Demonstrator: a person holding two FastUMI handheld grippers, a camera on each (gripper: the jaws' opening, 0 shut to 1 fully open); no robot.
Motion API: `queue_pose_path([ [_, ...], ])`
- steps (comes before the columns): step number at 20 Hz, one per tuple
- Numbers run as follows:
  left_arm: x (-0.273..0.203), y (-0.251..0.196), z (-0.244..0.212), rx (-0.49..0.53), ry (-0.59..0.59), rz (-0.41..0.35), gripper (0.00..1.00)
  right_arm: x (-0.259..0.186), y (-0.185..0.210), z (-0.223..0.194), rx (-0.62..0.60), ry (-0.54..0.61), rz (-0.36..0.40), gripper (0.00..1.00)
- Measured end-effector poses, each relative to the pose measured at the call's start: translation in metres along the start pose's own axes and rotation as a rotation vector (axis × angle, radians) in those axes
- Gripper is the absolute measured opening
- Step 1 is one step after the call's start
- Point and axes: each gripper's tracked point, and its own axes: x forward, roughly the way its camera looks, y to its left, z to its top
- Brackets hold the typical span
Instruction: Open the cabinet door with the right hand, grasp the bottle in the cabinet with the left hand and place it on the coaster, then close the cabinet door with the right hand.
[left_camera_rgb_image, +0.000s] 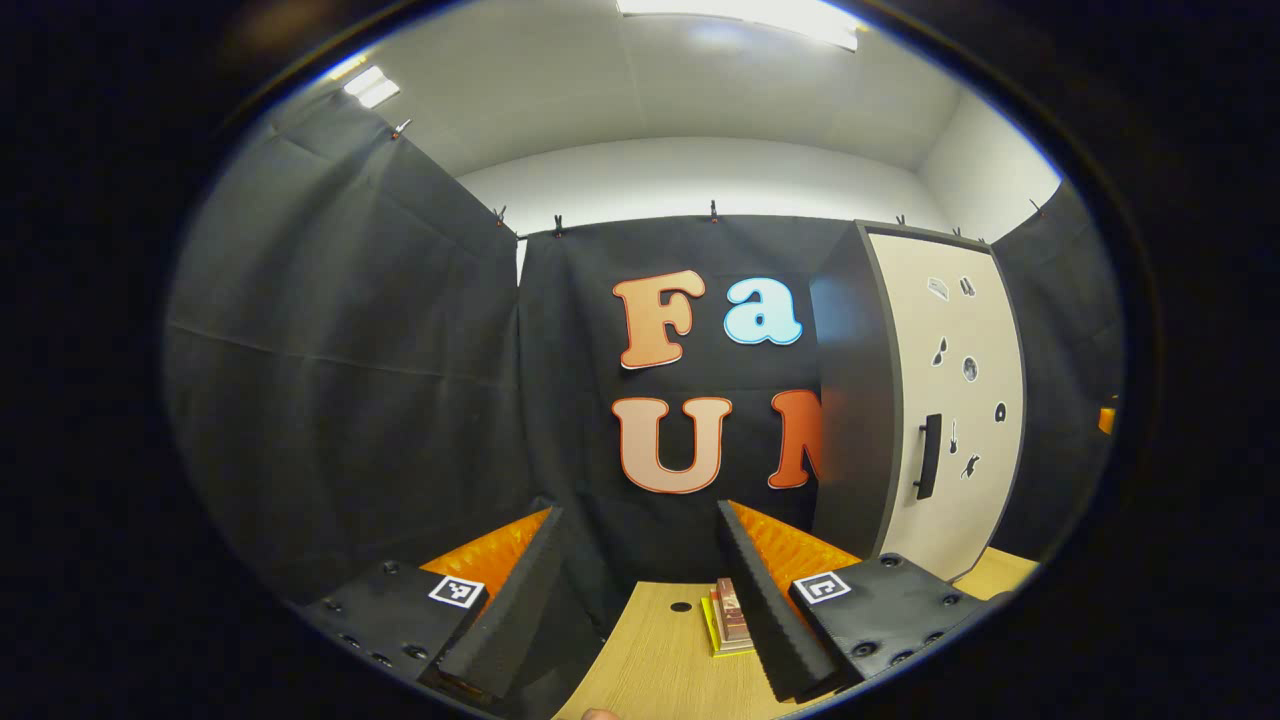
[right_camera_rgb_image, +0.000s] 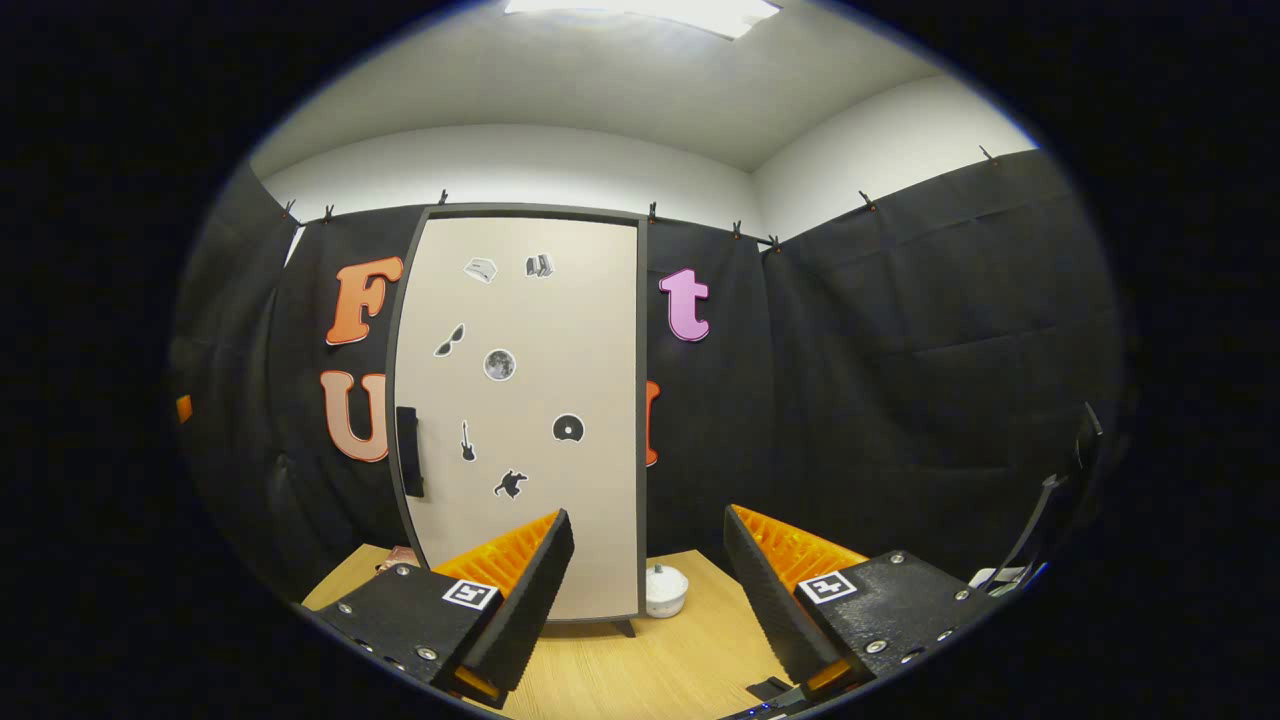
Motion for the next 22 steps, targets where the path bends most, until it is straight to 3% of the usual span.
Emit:
queue_pose_path([
  [11, -0.011, 0.009, -0.002, 0.000, 0.007, 0.001, 0.95, -0.001, 0.036, 0.003, -0.007, 0.003, 0.053, 0.93],
  [22, -0.026, 0.030, -0.012, 0.014, 0.020, 0.026, 0.96, 0.037, 0.153, 0.012, 0.028, -0.007, 0.241, 0.93],
])
